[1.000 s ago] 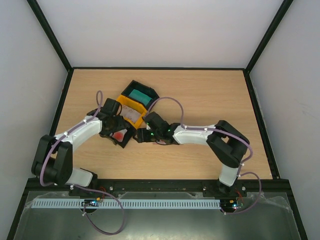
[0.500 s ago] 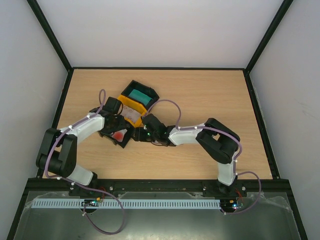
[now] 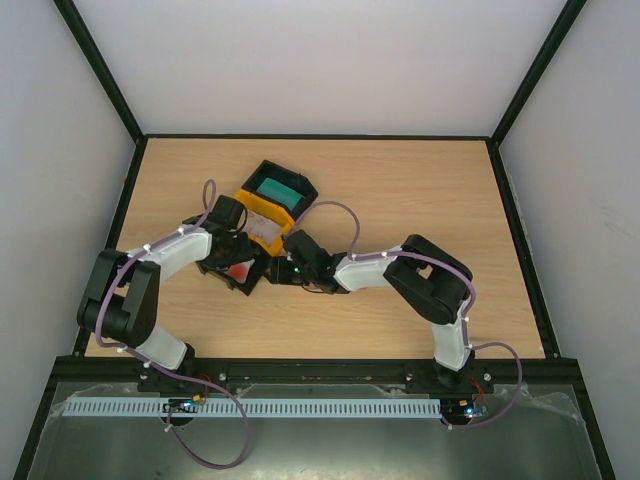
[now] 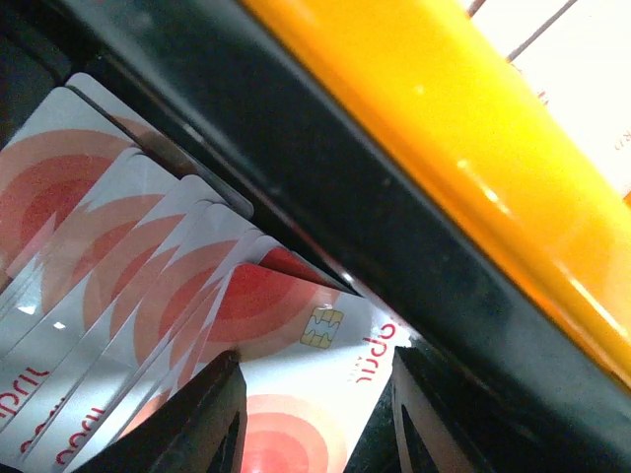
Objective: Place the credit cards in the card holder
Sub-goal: Pick up the credit card from the storage box.
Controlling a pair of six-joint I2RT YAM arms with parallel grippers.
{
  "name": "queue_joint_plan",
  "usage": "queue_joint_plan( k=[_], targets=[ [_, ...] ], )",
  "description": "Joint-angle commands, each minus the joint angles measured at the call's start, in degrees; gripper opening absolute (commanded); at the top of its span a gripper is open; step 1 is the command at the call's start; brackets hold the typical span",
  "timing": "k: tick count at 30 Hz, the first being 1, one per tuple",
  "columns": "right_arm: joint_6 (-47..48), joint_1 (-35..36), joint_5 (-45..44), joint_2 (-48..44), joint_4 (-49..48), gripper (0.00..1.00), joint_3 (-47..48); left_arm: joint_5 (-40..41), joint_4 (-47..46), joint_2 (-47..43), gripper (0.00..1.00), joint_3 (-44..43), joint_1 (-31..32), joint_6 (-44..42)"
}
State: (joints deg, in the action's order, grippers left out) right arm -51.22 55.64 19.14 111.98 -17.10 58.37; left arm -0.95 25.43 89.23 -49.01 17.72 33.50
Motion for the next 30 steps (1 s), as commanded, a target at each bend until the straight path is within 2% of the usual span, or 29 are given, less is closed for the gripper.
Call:
queue_joint_plan(
  k=[1, 10, 16, 22, 30],
  targets=[
    [1.58, 0.45, -1.61, 0.94, -0.56, 0.47, 1.65, 0.95, 2.98, 1.98, 0.45, 1.05, -0.24, -1.43],
    [4.66, 0.50, -4.82, 1.02, 3.82, 0.46, 3.19, 7.73, 4.80, 0.71, 0.40, -1.45, 2.17, -8.28],
    [6.24, 0.45, -5.97, 1.01, 5.92, 0.45, 3.66, 9.42, 2.86, -1.77, 0.42, 0.84, 2.68, -10.37],
    [7.04, 0.48, -6.44, 1.83, 6.51, 0.46, 4.45, 9.22, 1.53, -0.52, 0.53, 0.71, 2.44, -9.61],
    [7.21, 0.46, -5.32, 3.07, 6.35, 0.46, 5.07, 6.40, -0.72, 3.95, 0.48, 1.31, 2.42, -8.74]
  ],
)
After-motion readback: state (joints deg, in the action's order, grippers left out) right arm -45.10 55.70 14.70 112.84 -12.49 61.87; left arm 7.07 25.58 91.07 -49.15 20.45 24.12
